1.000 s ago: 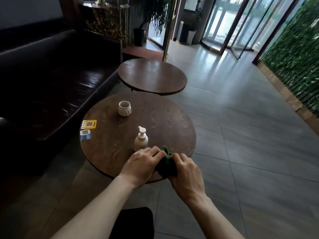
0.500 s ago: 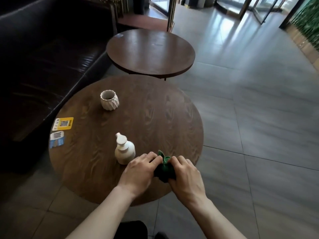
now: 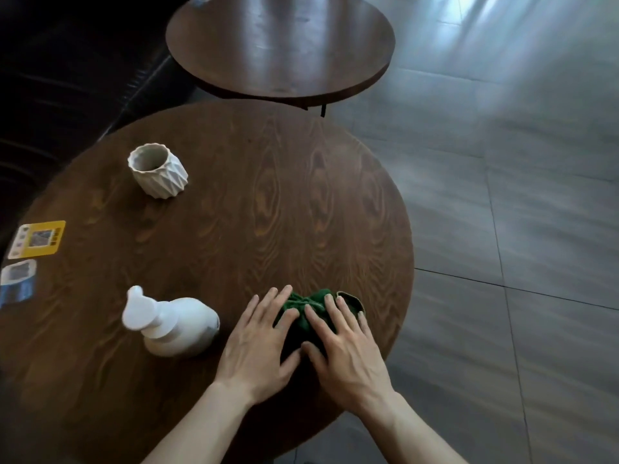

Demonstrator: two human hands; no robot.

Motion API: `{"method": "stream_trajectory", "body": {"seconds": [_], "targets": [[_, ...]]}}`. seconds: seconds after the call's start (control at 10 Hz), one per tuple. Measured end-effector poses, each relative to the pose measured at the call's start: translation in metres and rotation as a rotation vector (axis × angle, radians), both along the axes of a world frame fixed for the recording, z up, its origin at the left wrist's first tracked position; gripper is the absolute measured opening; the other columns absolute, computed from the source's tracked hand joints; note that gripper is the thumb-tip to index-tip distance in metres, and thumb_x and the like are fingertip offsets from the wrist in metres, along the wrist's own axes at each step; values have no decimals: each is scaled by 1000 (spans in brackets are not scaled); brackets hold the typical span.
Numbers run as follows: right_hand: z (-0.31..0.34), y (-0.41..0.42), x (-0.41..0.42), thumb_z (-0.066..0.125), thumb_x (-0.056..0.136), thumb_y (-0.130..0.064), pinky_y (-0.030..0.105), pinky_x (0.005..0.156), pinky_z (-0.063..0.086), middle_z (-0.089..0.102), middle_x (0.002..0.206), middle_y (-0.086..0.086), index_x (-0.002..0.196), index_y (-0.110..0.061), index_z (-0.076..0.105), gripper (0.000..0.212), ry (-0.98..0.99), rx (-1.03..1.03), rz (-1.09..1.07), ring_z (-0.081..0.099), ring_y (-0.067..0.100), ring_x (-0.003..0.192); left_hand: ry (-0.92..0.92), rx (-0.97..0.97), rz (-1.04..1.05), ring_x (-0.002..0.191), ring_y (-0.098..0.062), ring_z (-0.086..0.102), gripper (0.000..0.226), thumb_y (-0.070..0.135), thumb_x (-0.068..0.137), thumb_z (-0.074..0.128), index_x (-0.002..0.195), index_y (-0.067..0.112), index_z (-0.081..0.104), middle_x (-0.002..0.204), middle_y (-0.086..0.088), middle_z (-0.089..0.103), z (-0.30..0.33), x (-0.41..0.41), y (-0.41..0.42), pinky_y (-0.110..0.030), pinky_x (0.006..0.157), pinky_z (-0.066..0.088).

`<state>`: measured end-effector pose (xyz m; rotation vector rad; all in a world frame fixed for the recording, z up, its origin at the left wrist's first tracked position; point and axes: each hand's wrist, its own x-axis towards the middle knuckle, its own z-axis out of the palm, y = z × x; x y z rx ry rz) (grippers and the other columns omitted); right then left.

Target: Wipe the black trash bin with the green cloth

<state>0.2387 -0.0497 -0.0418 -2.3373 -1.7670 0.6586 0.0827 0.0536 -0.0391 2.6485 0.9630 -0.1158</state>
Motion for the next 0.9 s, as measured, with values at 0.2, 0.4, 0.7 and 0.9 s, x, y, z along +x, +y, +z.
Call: {"method": "stream_trajectory", "body": {"seconds": [0.2, 0.4, 0.7, 0.9], "targets": [[-26, -7, 9, 16, 105, -56, 43, 128, -1, -13, 170, -7, 155, -55, -12, 57, 28, 68, -9, -18, 16, 156, -2, -23, -6, 153, -11, -20, 69, 60, 101, 17, 157, 34, -13, 168, 10, -15, -35, -1, -3, -40, 124, -1], [-36, -9, 13, 14, 103, -62, 44, 130, 1, -12, 171, -5, 154, -55, -15, 60, -43, 61, 19, -17, 16, 157, 13, -27, -52, 152, -10, -23, 71, 60, 100, 25, 154, 44, -18, 167, 13, -18, -41, -7, 7, -38, 127, 3], [-8, -12, 17, 30, 102, -64, 45, 122, 32, 1, 173, 1, 154, -56, -13, 68, -92, -69, -32, 7, 28, 158, 98, -34, -29, 156, -17, -3, 83, 53, 100, 43, 150, 50, -23, 168, 9, -14, -12, -18, 11, -38, 127, 4], [27, -38, 14, 31, 101, -65, 44, 113, 43, 14, 171, 4, 159, -47, 1, 68, -146, -138, -169, 19, 29, 156, 92, 1, -73, 156, -18, 0, 78, 52, 101, 39, 153, 47, -18, 169, 7, -6, 30, -37, -2, -37, 126, 2]]}}
